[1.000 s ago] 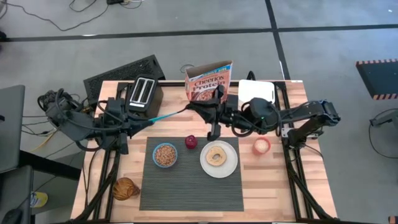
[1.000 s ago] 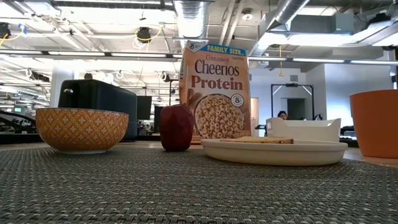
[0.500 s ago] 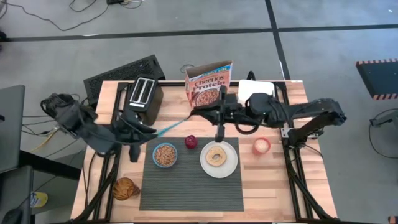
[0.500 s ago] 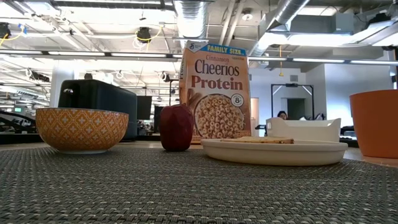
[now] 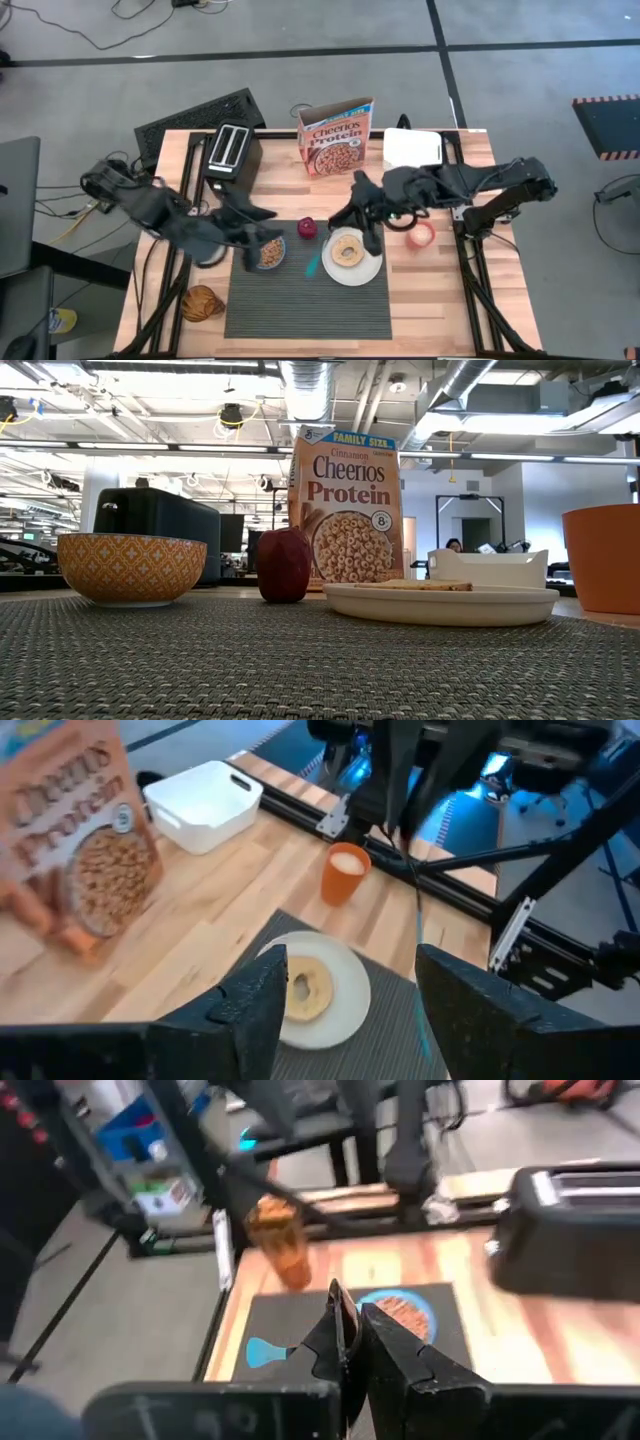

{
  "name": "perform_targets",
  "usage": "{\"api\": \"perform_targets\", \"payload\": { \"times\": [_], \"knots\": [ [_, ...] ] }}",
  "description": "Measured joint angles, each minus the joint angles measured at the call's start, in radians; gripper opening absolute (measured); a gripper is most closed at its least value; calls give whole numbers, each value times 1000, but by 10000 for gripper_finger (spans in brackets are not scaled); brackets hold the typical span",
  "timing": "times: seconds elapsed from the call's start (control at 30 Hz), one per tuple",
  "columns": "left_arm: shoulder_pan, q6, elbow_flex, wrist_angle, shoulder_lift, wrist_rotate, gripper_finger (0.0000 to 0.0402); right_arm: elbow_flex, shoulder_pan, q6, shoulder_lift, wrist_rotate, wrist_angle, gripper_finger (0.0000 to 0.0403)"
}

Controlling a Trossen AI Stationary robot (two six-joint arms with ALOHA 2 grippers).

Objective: Arrange a breakfast setting
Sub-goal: Put the blue spoon beside the blue bowl

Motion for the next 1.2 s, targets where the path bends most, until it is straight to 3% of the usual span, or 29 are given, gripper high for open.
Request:
{"api": "perform_targets", "payload": {
  "times": [0.4, 0.67, 1.2],
  "knots": [
    [140, 101, 0, 313, 203, 220, 175, 1, 36, -1, 33, -3, 3, 43],
    [159, 83, 0, 352, 219, 178, 160, 1, 36, -3, 33, -21, 0, 43],
    [162, 160, 0, 385, 218, 199, 67, 1, 26, -3, 33, -22, 48, 43]
  ]
}}
